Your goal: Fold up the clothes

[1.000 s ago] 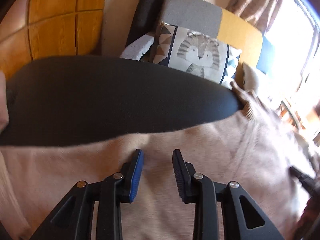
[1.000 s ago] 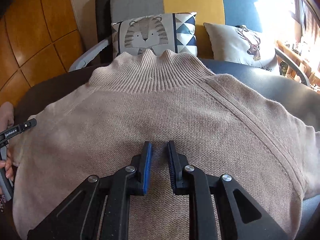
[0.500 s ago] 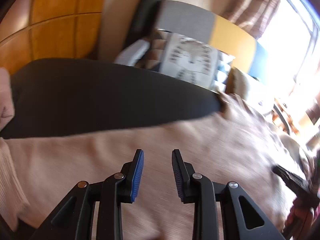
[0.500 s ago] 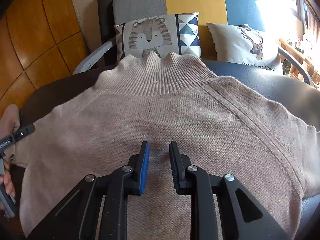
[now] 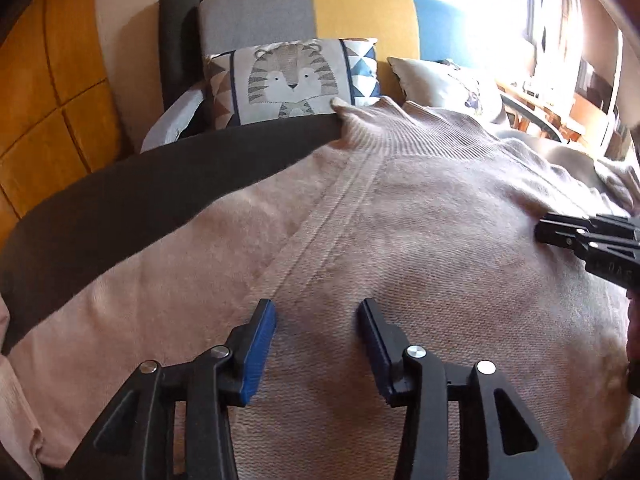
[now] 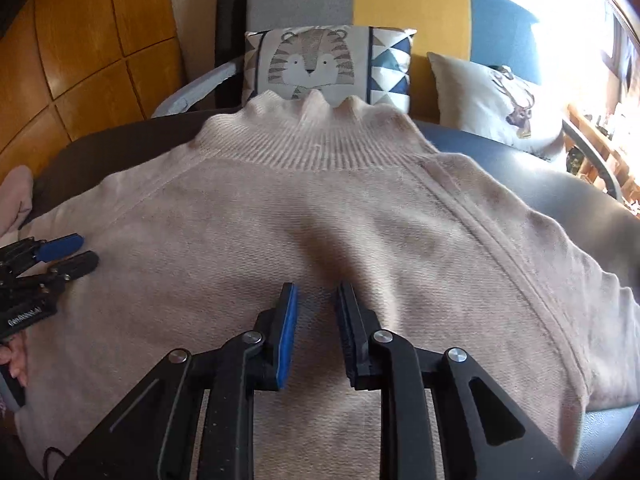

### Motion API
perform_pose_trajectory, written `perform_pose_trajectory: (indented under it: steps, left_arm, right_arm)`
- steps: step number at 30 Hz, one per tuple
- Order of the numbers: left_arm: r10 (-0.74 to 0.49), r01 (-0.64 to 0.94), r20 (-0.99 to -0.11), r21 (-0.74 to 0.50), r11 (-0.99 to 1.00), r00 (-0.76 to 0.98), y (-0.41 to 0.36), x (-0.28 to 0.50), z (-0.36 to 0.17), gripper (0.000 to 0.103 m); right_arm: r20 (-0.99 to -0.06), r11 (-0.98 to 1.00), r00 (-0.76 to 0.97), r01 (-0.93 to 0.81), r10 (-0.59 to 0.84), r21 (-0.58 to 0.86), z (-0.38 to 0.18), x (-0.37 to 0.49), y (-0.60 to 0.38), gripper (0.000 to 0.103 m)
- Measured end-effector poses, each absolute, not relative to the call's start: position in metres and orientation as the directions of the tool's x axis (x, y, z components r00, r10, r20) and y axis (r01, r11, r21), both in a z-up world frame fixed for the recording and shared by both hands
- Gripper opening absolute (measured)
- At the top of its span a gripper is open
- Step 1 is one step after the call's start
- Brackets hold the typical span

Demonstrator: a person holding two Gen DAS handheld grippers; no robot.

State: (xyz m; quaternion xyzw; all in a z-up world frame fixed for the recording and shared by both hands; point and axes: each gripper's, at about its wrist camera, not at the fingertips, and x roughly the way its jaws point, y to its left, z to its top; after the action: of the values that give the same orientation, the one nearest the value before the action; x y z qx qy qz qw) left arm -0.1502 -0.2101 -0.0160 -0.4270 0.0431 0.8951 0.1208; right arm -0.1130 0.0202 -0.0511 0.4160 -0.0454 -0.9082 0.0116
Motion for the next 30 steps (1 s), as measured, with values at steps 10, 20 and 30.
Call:
perform_pose_trajectory:
  steps: [10, 20, 30]
  left_arm:
    - [0.163, -0.237, -0.753, -0.01, -0.971, -0.637, -0.191, -0.118, 0.002, 0.046]
    - [0.125, -0.28, -0.759, 0.079, -0.957, -0.639, -0.159, -0.074, -0.016, 0.047]
    - [0.221, -0.292, -0.758, -0.042, -0.955, -0.614, -0.189, -0.083, -0.022, 0.054]
  right_arm:
    - [-0.675, -0.935, -0.711, -0.073, -0.195, 0.347, -0.026, -0.05, 0.06, 0.024]
    - [-0.752, -0.998, -0.656, 0.025, -0.065, 0.064, -0.051, -0.006, 0.02, 0.025]
    - [-0.727, -0.99, -0.686, -0.076, -0.032, 0.115, -0.045, 0.057, 0.066, 0.024]
